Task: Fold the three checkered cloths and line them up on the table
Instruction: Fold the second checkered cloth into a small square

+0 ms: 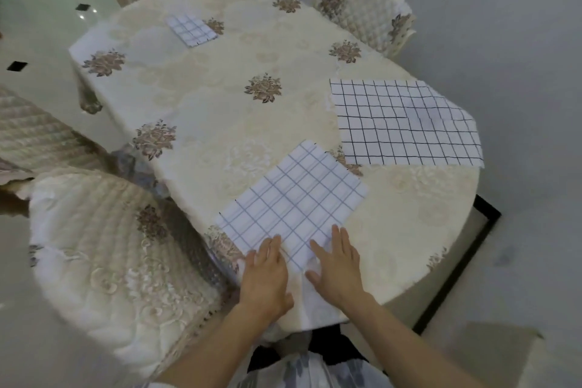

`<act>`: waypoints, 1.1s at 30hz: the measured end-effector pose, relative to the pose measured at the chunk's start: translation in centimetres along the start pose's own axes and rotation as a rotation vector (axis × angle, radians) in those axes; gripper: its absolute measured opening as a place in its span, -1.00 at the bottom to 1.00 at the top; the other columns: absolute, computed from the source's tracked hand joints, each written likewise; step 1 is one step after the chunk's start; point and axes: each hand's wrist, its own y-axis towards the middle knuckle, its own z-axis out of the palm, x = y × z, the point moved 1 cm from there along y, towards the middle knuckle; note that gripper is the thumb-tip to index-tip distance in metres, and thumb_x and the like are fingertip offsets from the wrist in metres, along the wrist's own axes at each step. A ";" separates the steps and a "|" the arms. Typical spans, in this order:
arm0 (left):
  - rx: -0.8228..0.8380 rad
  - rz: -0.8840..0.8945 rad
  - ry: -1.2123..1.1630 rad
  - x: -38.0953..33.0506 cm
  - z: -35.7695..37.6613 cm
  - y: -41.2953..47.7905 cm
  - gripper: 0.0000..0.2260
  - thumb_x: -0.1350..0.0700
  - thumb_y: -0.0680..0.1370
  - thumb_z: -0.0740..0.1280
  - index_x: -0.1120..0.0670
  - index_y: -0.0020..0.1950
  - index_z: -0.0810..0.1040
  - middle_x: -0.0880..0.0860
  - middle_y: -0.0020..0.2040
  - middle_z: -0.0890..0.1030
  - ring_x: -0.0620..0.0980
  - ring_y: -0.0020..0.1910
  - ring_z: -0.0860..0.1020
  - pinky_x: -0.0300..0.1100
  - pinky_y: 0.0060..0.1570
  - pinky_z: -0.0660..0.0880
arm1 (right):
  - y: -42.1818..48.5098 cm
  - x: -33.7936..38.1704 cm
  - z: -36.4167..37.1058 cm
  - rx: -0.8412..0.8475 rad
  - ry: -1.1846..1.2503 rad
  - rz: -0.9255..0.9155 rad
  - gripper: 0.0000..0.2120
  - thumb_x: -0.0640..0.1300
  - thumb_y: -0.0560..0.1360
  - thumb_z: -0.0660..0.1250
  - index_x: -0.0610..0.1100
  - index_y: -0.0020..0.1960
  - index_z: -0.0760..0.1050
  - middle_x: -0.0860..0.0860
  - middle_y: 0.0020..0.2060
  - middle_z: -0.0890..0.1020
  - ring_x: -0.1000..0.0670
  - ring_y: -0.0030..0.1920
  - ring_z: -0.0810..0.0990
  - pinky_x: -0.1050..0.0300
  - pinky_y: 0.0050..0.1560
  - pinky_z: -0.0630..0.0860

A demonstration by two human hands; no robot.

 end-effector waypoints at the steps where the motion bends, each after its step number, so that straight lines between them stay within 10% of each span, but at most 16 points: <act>1: 0.002 0.018 0.021 -0.3 -0.1 0.0 -0.31 -0.10 0.45 0.35 0.23 0.46 0.29 0.12 0.60 -0.11 0.17 0.55 -0.05 0.15 0.48 0.05 | -0.1 0.1 -0.1 0.009 -0.015 0.020 -0.32 0.24 0.52 0.21 0.14 0.55 0.03 -0.18 0.54 -0.27 -0.20 0.53 -0.30 -0.14 0.47 -0.04; 12: -0.094 0.019 0.115 -1.5 0.0 0.3 -0.64 0.13 0.50 0.24 0.19 0.28 0.47 0.13 0.55 0.08 0.18 0.51 0.08 0.15 0.43 0.09 | -0.4 -0.2 0.1 0.050 -0.041 0.022 -0.30 0.22 0.53 0.20 0.15 0.55 -0.05 -0.21 0.53 -0.27 -0.23 0.52 -0.31 -0.19 0.47 -0.06; 22: -0.306 0.076 -0.118 0.6 -0.2 0.8 -0.75 0.07 0.21 0.56 0.05 -0.21 0.58 0.06 0.16 0.57 0.14 0.16 0.51 0.11 0.08 0.48 | 0.1 -1.2 -0.6 0.064 0.021 -0.021 -0.29 0.16 0.49 0.33 0.13 0.53 0.08 -0.17 0.54 -0.26 -0.20 0.53 -0.31 -0.16 0.48 -0.04; 33: -0.438 0.244 -0.365 -3.5 -2.4 -0.1 -0.79 0.09 0.26 0.41 -0.02 -0.20 0.41 0.00 0.18 0.54 0.01 0.23 0.43 -0.04 0.10 0.39 | 0.0 -5.1 0.1 -0.282 0.161 0.117 -0.71 0.04 0.47 0.35 0.05 0.17 0.52 -0.10 0.39 0.35 -0.16 0.39 0.30 -0.10 0.18 0.42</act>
